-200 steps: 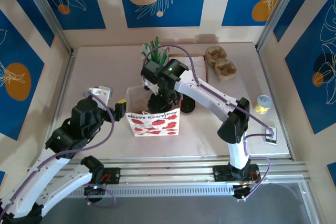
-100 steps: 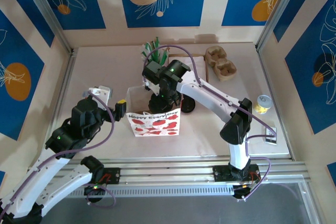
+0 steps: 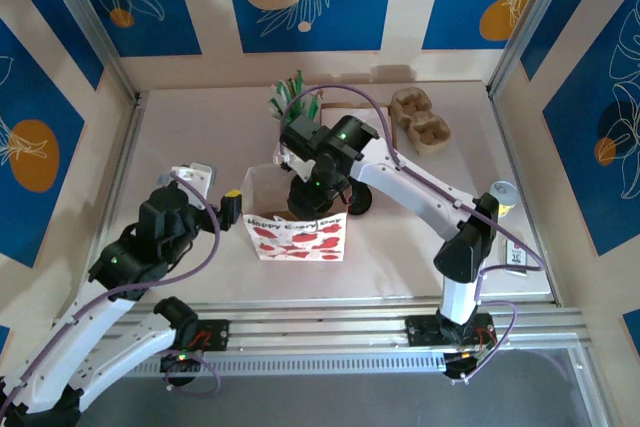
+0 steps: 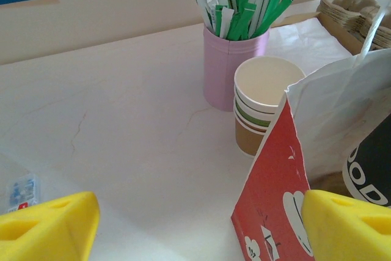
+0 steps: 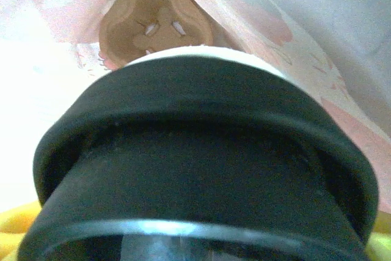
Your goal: Pack the takeout coffee
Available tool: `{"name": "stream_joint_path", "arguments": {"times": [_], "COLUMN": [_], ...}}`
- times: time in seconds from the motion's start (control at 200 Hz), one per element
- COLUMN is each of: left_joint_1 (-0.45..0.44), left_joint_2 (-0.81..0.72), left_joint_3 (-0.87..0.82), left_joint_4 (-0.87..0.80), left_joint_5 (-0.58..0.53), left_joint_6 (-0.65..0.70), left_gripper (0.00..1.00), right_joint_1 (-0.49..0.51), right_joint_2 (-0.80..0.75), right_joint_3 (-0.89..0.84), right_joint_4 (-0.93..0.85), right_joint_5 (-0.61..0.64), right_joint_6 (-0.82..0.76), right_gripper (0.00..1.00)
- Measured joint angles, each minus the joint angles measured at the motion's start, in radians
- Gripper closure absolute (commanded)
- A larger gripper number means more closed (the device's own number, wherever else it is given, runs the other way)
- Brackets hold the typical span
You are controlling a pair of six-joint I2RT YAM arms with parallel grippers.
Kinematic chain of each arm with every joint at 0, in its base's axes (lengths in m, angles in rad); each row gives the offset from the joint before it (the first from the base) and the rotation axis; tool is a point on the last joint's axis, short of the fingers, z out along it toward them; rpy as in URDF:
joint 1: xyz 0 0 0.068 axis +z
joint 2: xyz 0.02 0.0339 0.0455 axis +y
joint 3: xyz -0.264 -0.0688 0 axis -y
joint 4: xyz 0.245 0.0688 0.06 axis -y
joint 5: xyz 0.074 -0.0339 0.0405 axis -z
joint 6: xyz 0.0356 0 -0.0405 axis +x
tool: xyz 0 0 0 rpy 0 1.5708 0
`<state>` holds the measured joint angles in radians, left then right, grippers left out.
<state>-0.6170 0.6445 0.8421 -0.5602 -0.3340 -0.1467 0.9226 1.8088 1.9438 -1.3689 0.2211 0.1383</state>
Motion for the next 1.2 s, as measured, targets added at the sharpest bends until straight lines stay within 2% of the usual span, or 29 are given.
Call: {"name": "stream_joint_path", "arguments": {"times": [0.33, 1.2], "left_joint_1": [0.0, 0.0], "left_joint_2": [0.007, 0.013], "left_joint_3": [0.0, 0.0], "left_joint_4": [0.0, 0.0], "left_joint_5": [0.0, 0.0], "left_joint_6": [0.0, 0.0], "left_gripper": [0.14, 0.13], "right_joint_1": [0.017, 0.012], "right_joint_2": [-0.039, -0.036], "right_joint_3": [-0.114, -0.164], "right_joint_4": [0.051, 0.071], "right_joint_5": [-0.044, -0.049], "right_joint_6": [-0.034, -0.085], "right_gripper": [0.26, 0.27]}}
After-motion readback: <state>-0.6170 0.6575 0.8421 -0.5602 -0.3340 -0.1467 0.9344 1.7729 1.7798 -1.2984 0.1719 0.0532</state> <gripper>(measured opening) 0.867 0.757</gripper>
